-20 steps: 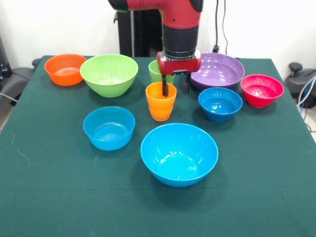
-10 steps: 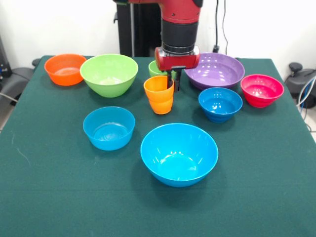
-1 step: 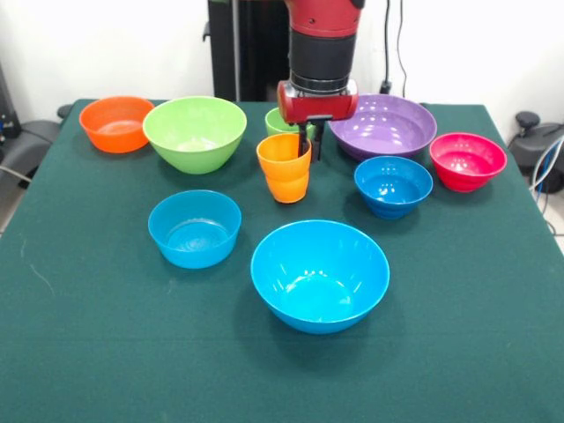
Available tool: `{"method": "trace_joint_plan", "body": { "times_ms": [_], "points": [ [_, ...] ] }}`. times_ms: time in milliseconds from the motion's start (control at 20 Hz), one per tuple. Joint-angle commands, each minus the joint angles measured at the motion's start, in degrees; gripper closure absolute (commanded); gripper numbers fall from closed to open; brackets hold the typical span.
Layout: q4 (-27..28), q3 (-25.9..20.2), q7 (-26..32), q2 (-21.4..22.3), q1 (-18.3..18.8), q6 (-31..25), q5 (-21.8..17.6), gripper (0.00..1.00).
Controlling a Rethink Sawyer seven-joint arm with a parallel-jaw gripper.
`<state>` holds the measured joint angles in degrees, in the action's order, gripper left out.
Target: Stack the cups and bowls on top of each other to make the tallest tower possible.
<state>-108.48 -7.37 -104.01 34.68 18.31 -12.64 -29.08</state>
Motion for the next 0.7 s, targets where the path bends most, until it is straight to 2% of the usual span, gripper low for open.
{"method": "trace_joint_plan", "body": {
  "times_ms": [50, 350, 700],
  "points": [
    [-1.9, -2.6, -5.8, 2.7, -1.2, 0.7, 0.8, 1.0],
    [-1.0, -5.1, -3.0, 7.6, -1.0, -5.1, 2.6, 1.0],
    [1.3, -6.0, -2.3, 8.6, -2.2, -7.8, 4.6, 1.0]
  ]
}}
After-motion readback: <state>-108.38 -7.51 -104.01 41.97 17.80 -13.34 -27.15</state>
